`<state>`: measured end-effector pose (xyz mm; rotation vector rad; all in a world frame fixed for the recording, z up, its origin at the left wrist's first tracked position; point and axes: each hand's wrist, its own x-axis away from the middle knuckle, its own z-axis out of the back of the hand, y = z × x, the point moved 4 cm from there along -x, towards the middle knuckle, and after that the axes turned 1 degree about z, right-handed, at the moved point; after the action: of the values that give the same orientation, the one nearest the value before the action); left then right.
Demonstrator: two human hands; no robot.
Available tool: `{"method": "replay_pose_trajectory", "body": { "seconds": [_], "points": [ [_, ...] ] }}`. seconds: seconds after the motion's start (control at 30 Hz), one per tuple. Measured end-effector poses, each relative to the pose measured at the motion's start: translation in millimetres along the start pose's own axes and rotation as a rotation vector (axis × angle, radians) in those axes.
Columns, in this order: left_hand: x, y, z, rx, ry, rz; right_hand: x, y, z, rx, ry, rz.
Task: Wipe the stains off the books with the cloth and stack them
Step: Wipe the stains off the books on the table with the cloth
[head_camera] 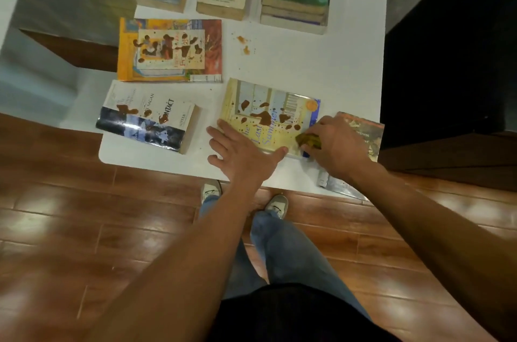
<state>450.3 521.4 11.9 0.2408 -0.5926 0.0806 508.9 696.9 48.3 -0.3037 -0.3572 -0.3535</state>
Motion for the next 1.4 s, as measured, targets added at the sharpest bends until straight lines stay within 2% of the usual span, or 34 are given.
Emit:
{"method": "replay_pose_trajectory", "body": {
  "seconds": [0.17,0.3,0.47,0.6,0.7,0.8,0.97,1.13,1.27,1.4],
  "points": [
    [1,-2,-1,-0.024,0.016,-0.012,-8,6,6,-0.01,0.042,-0.083],
    [1,-5,-2,-0.034,0.043,-0.021,-6,1,3,0.046,-0.016,0.023],
    [0,-3,-3,-0.04,0.06,-0.028,-16,5,9,0.06,0.046,-0.08],
    [-1,-3,-3,-0.046,0.07,-0.032,-12,0,5,0.105,-0.007,0.007],
    [-1,-5,-4,-0.055,0.075,-0.034,-18,5,10,0.103,0.004,-0.032],
    [-1,-6,-6,-0.055,0.07,-0.032,-22,4,13,0.081,0.04,-0.077],
    [-2,-4,-4,-0.061,0.051,-0.025,-19,-4,7,0.168,-0.067,0.039],
    [-1,-3,-4,-0.051,0.009,-0.019,-25,-4,12,0.16,0.01,-0.06],
    [-1,-3,-2,-0.063,-0.003,-0.015,-21,-10,6,0.208,-0.083,0.01],
    [0,-2,-1,-0.079,-0.006,-0.021,-25,-7,10,0.189,-0.06,-0.065]
  ]
}}
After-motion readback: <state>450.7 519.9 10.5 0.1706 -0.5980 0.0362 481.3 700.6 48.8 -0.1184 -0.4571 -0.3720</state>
